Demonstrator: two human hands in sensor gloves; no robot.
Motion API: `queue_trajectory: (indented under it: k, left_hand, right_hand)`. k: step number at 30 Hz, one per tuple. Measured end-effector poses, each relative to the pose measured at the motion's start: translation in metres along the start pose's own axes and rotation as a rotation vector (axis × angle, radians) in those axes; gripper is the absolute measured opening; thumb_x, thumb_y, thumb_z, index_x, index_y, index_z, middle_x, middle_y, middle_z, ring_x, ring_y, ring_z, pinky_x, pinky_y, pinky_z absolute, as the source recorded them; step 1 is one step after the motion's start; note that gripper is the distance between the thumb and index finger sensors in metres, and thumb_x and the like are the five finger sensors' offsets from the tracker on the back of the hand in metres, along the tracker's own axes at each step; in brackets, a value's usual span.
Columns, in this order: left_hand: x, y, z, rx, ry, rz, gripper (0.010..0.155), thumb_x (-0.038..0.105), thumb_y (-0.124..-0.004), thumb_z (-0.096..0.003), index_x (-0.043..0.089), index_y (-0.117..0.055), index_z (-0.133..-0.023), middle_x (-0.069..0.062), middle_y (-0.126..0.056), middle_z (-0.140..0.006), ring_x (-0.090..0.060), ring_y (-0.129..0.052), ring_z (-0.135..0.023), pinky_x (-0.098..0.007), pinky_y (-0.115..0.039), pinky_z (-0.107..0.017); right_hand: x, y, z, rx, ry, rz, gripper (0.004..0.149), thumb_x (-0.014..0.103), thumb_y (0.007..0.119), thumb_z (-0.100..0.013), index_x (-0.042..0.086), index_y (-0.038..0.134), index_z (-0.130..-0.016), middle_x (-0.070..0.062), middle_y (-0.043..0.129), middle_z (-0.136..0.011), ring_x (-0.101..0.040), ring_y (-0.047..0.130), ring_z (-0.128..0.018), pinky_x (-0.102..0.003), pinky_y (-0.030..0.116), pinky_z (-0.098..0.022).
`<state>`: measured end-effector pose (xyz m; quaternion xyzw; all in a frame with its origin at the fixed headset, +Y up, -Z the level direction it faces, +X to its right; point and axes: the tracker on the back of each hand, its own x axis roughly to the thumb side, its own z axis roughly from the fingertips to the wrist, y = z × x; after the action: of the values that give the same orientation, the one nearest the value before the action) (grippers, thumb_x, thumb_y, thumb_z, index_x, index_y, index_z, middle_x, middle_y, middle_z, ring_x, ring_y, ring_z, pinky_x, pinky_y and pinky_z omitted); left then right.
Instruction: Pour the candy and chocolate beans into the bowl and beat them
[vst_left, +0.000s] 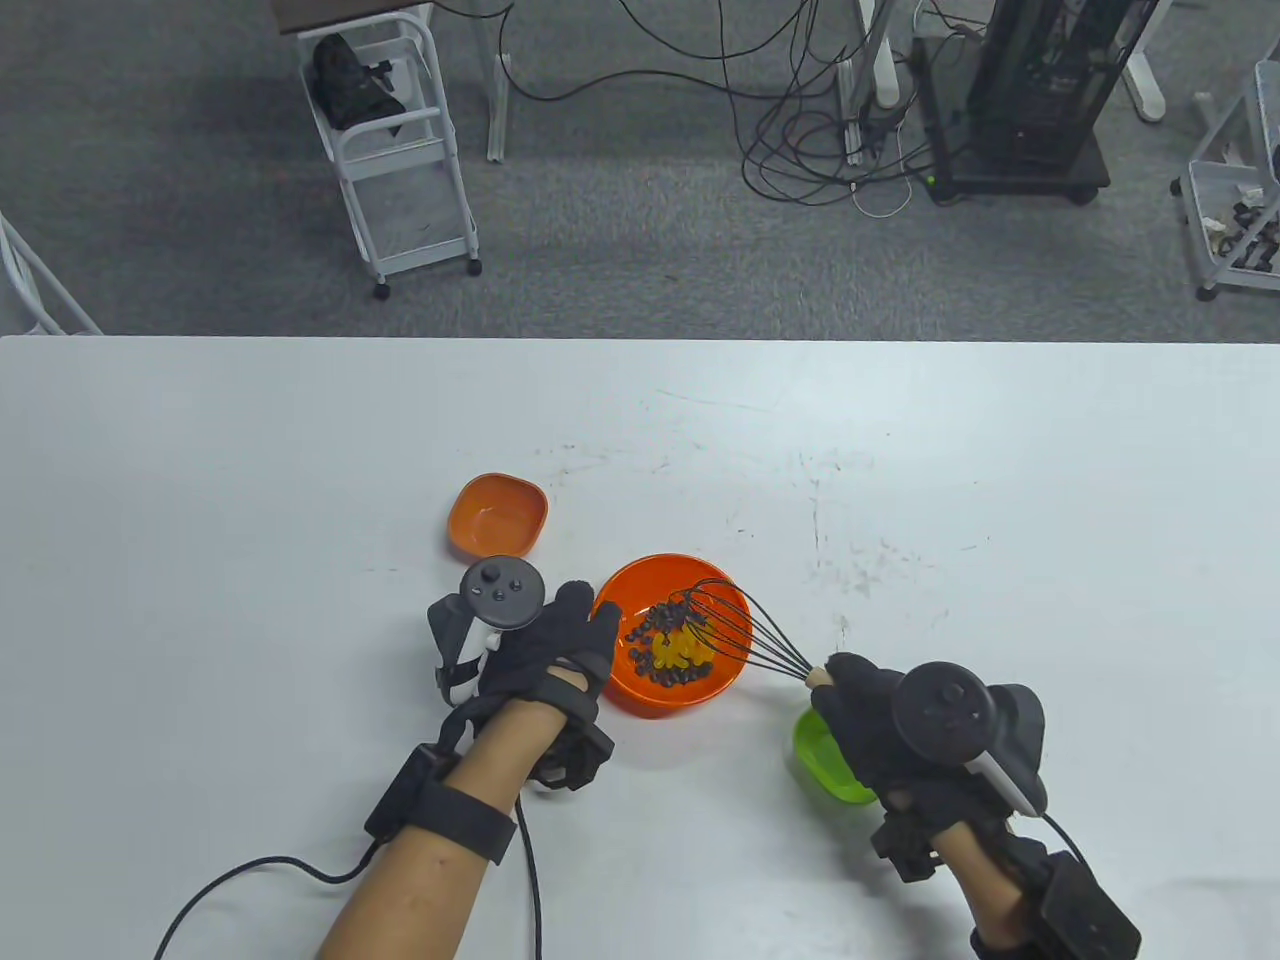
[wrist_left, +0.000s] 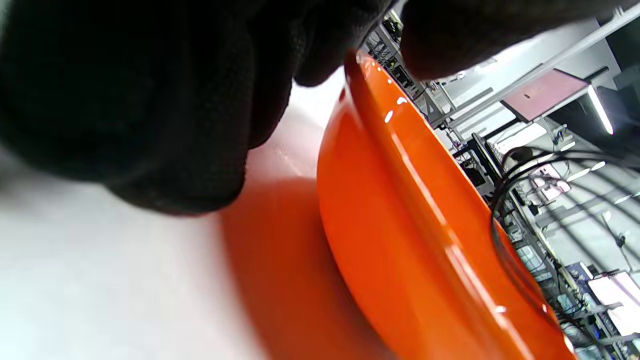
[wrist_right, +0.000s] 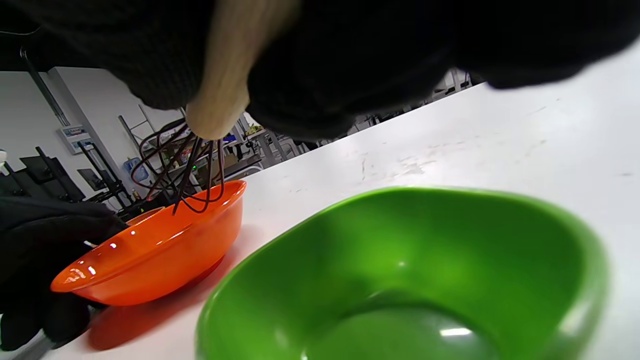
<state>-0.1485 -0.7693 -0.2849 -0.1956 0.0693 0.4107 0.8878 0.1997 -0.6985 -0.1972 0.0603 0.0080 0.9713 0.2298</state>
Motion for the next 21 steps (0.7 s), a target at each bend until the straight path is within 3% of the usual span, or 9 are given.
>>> queue_trajectory:
  k: [3,5,9,15,21]
  left_hand:
    - [-0.006,0.000,-0.004,-0.047,0.026,0.018,0.062,0.058,-0.072,-0.0523,0.009,-0.074,-0.091,-0.022,-0.097,-0.072,-0.034,-0.105,-0.037,-0.036,-0.094,-0.014]
    - [-0.009,-0.001,-0.006,-0.012,0.040,0.034,0.058,0.058,-0.073,-0.0518,0.010,-0.080,-0.084,-0.018,-0.101,-0.066,-0.035,-0.103,-0.037,-0.038,-0.092,-0.015]
    - [-0.015,-0.004,-0.012,-0.040,0.062,0.069,0.053,0.059,-0.073,-0.0512,0.013,-0.085,-0.076,-0.011,-0.103,-0.059,-0.031,-0.101,-0.032,-0.037,-0.090,-0.014]
    - [-0.015,-0.005,-0.014,-0.074,0.062,0.059,0.051,0.059,-0.073,-0.0516,0.014,-0.085,-0.074,-0.006,-0.102,-0.058,-0.029,-0.100,-0.031,-0.036,-0.090,-0.015]
    - [-0.014,-0.008,-0.015,-0.064,0.036,0.033,0.050,0.058,-0.071,-0.0514,0.014,-0.085,-0.072,-0.003,-0.102,-0.055,-0.028,-0.100,-0.029,-0.036,-0.089,-0.015]
  right_hand:
    - [0.010,0.000,-0.005,0.007,-0.011,0.025,0.053,0.050,0.079,-0.048,0.016,0.087,-0.088,-0.007,0.101,-0.052,-0.025,0.096,-0.016,-0.045,0.090,-0.012]
    - [0.017,-0.001,-0.008,0.026,-0.010,0.042,0.051,0.047,0.077,-0.049,0.016,0.088,-0.088,-0.008,0.102,-0.052,-0.025,0.096,-0.015,-0.045,0.090,-0.012]
    - [0.028,-0.002,-0.015,0.063,-0.009,0.073,0.050,0.045,0.077,-0.048,0.017,0.089,-0.088,-0.009,0.102,-0.052,-0.026,0.096,-0.015,-0.046,0.090,-0.012]
    - [0.043,-0.006,-0.035,0.084,0.032,0.111,0.050,0.045,0.078,-0.049,0.016,0.089,-0.088,-0.009,0.102,-0.051,-0.026,0.096,-0.015,-0.046,0.089,-0.012]
    - [0.040,0.019,-0.044,0.032,0.027,0.075,0.051,0.045,0.077,-0.048,0.015,0.088,-0.087,-0.008,0.102,-0.050,-0.024,0.095,-0.013,-0.044,0.089,-0.010]
